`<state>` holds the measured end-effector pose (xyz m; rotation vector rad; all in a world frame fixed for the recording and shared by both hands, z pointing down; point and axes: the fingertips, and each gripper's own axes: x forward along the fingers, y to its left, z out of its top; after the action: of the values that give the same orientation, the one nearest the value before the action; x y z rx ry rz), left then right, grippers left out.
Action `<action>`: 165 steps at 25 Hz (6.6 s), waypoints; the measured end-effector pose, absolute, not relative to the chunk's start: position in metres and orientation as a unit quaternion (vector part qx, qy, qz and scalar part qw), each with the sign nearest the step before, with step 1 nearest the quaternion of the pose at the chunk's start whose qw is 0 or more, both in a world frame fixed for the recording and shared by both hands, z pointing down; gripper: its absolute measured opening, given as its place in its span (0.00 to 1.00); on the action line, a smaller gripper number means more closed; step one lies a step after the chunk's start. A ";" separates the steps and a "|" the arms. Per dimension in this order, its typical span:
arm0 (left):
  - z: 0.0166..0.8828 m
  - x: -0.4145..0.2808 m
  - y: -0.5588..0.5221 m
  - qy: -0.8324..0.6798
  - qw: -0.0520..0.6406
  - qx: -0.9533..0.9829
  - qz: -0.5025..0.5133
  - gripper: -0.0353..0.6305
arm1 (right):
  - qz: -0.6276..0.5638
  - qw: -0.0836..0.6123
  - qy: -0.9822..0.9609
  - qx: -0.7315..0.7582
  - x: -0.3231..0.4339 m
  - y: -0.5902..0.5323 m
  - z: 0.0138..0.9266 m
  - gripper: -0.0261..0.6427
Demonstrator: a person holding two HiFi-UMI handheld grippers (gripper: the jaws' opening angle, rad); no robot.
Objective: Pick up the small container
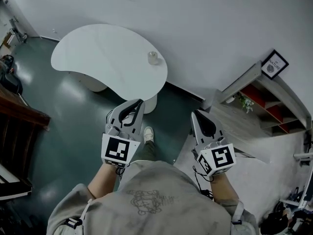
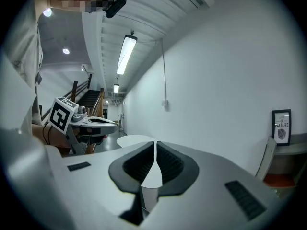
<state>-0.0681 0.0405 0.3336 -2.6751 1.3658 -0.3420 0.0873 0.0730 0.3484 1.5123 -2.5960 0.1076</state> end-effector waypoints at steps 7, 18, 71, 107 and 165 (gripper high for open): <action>0.327 -0.084 -0.041 0.444 0.053 -0.888 -0.108 0.08 | 0.038 0.080 -0.859 0.504 0.067 -0.007 0.340 0.09; 0.326 -0.097 -0.151 0.427 0.042 -0.896 -0.110 0.08 | 0.038 0.094 -0.861 0.498 0.040 -0.120 0.335 0.09; 0.373 -0.029 -0.321 0.567 -0.001 -0.816 -0.114 0.51 | 0.024 0.096 -0.943 0.317 0.087 -0.331 0.349 0.09; 0.671 -0.011 -0.422 0.448 -0.125 -0.857 -0.224 0.58 | 0.093 0.159 -0.901 0.393 0.063 -0.379 0.520 0.09; 0.354 -0.074 -0.322 0.506 -0.033 -0.839 -0.198 0.57 | -0.004 0.092 -0.923 0.375 0.089 -0.313 0.311 0.09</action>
<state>-0.0742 -0.3224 0.3542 -2.6930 1.6241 -0.6342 0.0887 -0.3134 0.3109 1.1123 -2.7399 -0.0113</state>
